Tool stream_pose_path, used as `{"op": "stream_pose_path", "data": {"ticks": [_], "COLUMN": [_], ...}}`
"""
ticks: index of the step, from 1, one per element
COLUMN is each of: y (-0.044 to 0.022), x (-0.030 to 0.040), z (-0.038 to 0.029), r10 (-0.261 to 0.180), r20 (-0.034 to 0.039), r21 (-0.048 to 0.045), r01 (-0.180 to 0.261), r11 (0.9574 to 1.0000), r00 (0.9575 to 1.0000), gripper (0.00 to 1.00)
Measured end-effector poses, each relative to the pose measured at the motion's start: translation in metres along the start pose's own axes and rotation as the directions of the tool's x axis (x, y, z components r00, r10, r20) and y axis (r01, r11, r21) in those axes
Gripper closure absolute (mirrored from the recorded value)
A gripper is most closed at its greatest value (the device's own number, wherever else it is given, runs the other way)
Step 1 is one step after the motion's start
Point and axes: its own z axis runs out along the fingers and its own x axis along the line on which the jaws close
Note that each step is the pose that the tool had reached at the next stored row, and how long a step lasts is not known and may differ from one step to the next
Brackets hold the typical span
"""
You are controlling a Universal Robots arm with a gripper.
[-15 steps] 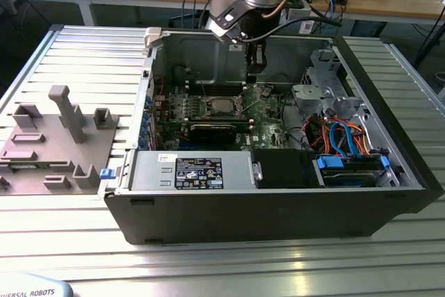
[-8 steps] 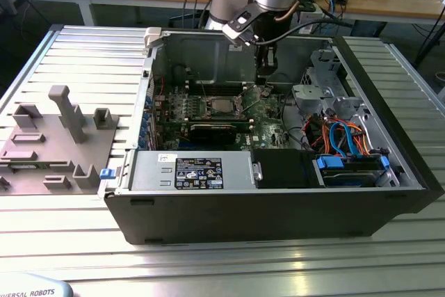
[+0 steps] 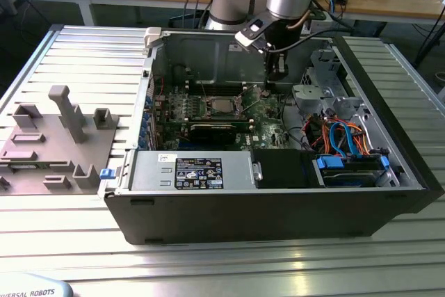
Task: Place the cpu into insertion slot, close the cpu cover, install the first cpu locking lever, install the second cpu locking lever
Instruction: 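Close the cpu cover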
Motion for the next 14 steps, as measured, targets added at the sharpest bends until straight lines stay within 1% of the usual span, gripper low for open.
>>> {"op": "stream_pose_path", "data": {"ticks": [1, 3, 5, 6, 10, 14], "y": [0.0, -0.0002, -0.0014, -0.0033, -0.0113, -0.0175], "x": [0.0, 0.0002, 0.0003, 0.0003, 0.0001, 0.0], "z": [0.0018, 0.0077, 0.0101, 0.0109, 0.0111, 0.0111], "r10": [0.0, 0.0, 0.0, 0.0, 0.0, 0.0], "r20": [0.0001, 0.0002, 0.0, 0.0001, -0.0016, -0.0031], "r21": [0.0001, 0.0002, 0.0002, 0.0002, 0.0002, 0.0002], "r01": [0.0, 0.0, 0.0, 0.0, 0.0, 0.0], "r11": [1.0, 1.0, 1.0, 1.0, 1.0, 1.0], "r00": [1.0, 1.0, 1.0, 1.0, 1.0, 1.0], "gripper": [0.89, 0.89, 0.89, 0.89, 0.89, 0.89]}}
